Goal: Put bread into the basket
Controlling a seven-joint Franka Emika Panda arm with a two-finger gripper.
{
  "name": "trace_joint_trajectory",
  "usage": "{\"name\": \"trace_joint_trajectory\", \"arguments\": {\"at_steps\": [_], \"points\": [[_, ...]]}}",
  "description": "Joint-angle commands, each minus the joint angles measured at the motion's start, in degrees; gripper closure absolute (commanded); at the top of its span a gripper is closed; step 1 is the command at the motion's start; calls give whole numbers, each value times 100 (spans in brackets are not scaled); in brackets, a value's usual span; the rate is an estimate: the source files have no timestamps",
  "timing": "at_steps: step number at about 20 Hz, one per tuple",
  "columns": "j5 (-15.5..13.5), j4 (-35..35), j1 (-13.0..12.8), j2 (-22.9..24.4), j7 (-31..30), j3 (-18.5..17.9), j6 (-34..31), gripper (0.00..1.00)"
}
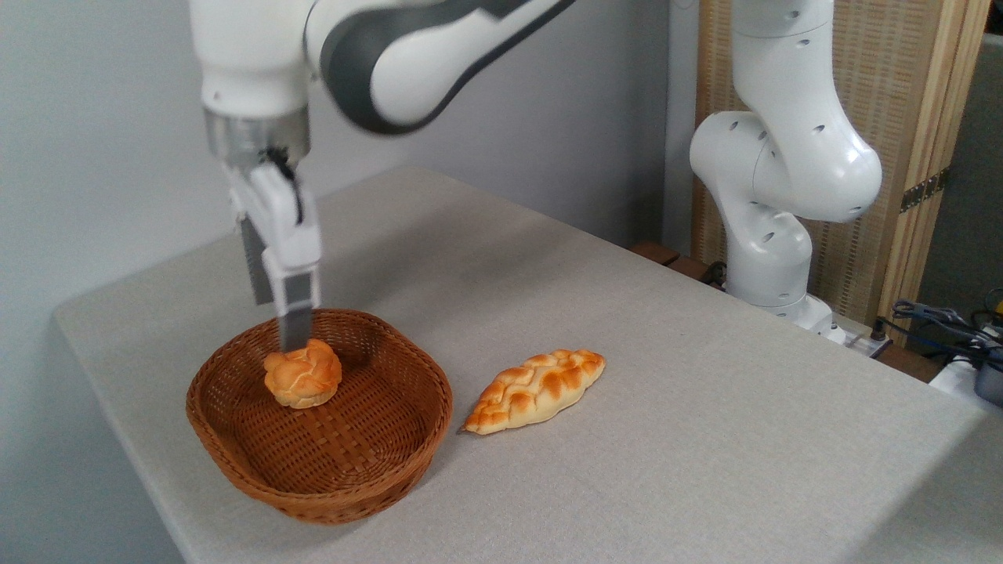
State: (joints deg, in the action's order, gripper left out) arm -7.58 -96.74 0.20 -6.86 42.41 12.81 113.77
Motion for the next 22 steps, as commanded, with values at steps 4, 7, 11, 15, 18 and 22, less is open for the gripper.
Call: {"name": "trace_joint_trajectory", "arguments": {"at_steps": [4,7,11,15,18,22], "points": [[615,462,94,528,-84,-376,-2041,0],[740,533,94,537,-40,-551,-2149,0],[679,586,270,668,13,-858,-2192,0],[679,621,234,669,13,-930,-2193,0],[679,630,208,669,13,-1008,-2201,0],[635,630,-29,677,13,-1325,-2201,0]]}}
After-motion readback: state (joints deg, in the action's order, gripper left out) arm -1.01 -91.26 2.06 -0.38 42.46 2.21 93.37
